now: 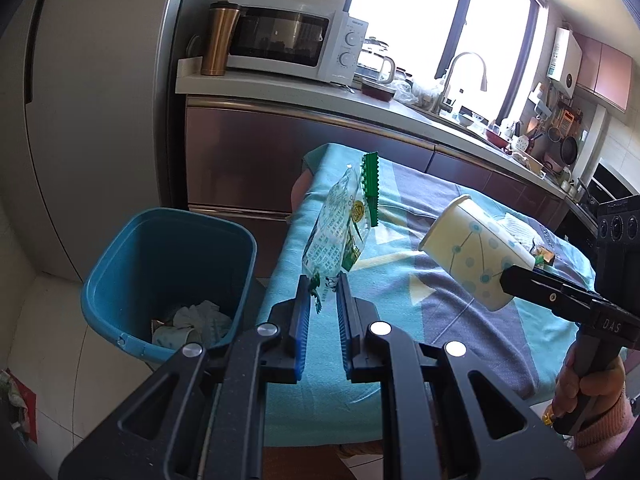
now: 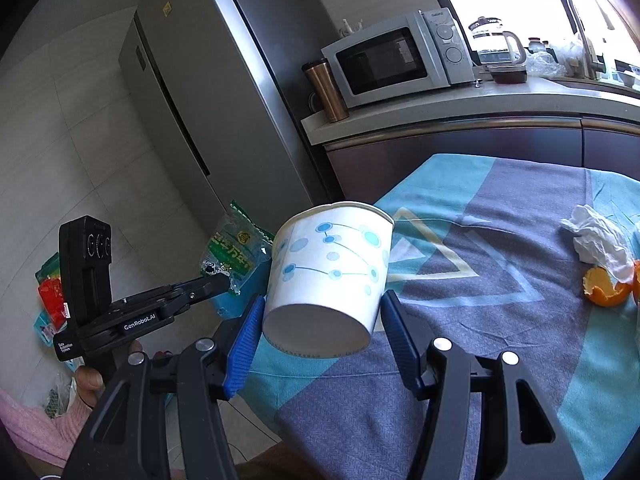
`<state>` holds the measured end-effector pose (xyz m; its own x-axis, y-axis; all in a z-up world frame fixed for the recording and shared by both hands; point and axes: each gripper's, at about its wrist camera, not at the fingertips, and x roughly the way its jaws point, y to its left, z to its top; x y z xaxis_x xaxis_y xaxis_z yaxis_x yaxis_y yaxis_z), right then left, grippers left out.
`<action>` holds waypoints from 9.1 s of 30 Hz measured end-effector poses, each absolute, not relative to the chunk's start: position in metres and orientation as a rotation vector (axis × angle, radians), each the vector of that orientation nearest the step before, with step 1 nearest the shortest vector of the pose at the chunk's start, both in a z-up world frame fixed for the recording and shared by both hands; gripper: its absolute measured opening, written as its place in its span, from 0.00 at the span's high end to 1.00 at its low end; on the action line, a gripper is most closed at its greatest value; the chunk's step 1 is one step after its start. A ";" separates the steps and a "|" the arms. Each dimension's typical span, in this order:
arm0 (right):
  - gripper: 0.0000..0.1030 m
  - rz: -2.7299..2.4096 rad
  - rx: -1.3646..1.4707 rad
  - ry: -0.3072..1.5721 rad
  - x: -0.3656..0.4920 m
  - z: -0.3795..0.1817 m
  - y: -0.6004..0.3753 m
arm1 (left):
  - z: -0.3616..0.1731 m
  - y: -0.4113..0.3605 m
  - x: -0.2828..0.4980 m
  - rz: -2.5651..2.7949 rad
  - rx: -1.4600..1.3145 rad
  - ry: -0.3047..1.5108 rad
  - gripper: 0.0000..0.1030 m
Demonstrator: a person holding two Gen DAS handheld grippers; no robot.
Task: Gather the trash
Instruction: 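Carry the green packet and blue-dotted cup over the teal bin, then open both grippers to drop the packet and cup into the bin, then move both tools back over the remaining trash on the table, then grasp white tissue with left gripper while right gripper grasps clear green-edged packet, then carry the tissue and clear packet over the teal bin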
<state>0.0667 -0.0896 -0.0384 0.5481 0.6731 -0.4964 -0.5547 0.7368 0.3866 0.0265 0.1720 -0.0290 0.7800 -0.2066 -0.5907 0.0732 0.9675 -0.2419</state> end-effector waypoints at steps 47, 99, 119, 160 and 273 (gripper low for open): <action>0.44 0.911 -0.033 0.738 0.120 -0.036 0.047 | -0.058 0.268 0.023 0.092 -0.347 0.693 0.87; 0.33 0.908 -0.163 0.894 0.154 -0.077 0.112 | -0.114 0.287 0.073 0.183 -0.367 0.799 0.64; 0.33 0.899 -0.005 0.789 0.101 -0.050 0.017 | -0.051 0.208 0.046 -0.004 -0.235 0.642 0.51; 0.33 0.230 0.292 0.728 0.091 -0.076 -0.304 | -0.044 -0.127 0.192 -0.585 0.020 0.813 0.52; 0.95 0.964 0.123 0.740 0.101 -0.029 -0.011 | -0.025 0.237 0.047 0.015 -0.203 0.676 0.85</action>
